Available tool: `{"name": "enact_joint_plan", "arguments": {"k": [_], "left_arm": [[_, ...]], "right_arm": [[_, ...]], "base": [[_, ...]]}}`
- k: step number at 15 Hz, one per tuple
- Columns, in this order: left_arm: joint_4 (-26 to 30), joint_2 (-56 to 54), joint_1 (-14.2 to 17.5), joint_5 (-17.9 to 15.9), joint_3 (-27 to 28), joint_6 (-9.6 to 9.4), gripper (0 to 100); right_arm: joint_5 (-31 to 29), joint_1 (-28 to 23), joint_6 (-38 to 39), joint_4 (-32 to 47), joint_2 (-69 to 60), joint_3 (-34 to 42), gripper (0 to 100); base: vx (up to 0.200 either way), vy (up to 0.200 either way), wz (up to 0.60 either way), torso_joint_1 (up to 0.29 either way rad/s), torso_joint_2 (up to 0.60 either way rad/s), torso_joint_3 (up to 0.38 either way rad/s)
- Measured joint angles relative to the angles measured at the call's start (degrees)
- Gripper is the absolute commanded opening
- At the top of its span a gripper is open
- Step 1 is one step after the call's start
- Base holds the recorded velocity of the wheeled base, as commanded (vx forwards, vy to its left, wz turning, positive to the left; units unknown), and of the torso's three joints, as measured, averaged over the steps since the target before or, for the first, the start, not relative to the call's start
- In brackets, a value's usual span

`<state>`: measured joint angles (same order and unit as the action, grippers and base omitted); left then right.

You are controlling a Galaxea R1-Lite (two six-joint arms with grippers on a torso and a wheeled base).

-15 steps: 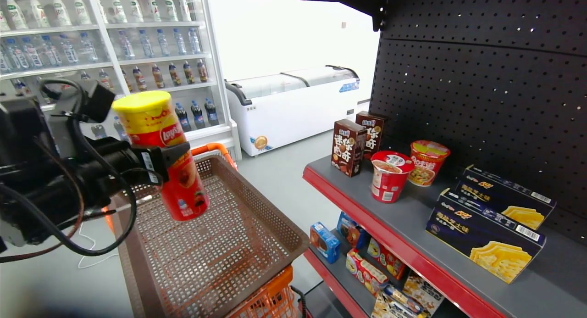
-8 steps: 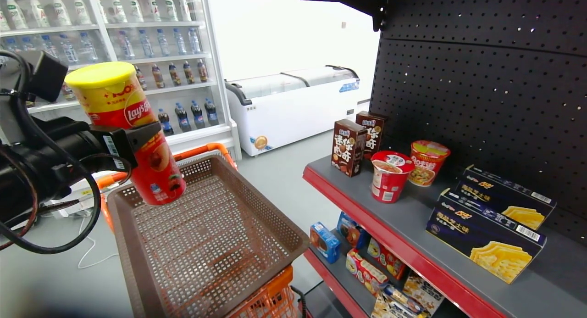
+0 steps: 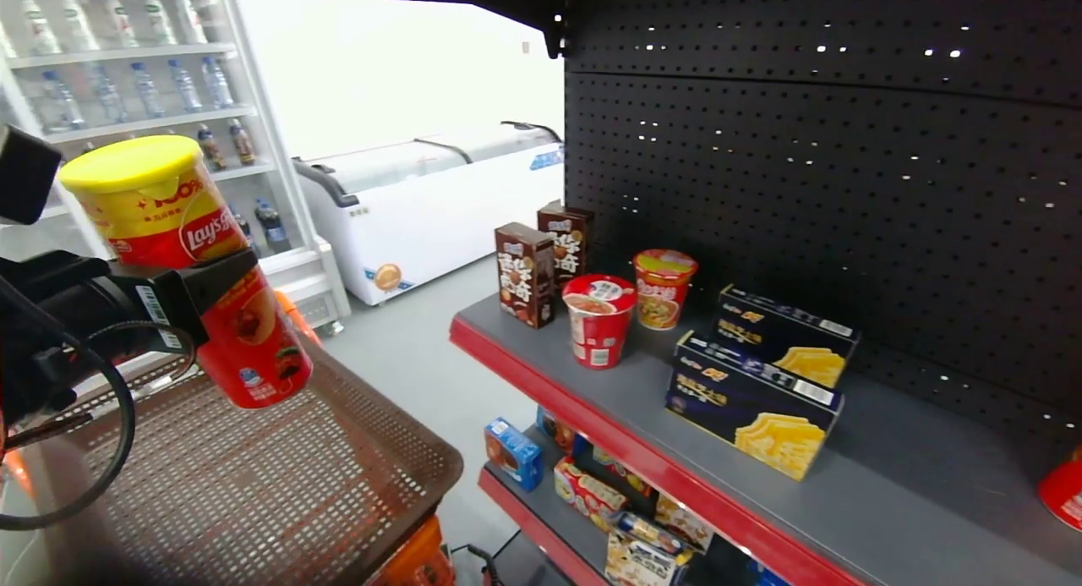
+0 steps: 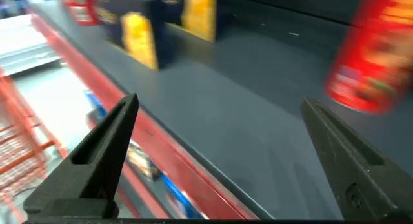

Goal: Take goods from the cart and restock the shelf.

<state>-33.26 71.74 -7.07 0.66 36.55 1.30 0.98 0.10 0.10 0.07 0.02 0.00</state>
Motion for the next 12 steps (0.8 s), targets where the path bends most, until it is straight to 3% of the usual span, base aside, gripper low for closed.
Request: {"name": "enact_joint_plan", "arguments": {"k": [12], "left_arm": [[-0.4,-0.88,-0.41,-0.56,-1.3,-0.2,0]], "right_arm": [[0.06,0.0,-0.05,0.02,0.0,0.0,100]], "base": [[0.0,0.0,-0.6,0.002,0.0,0.002]]}}
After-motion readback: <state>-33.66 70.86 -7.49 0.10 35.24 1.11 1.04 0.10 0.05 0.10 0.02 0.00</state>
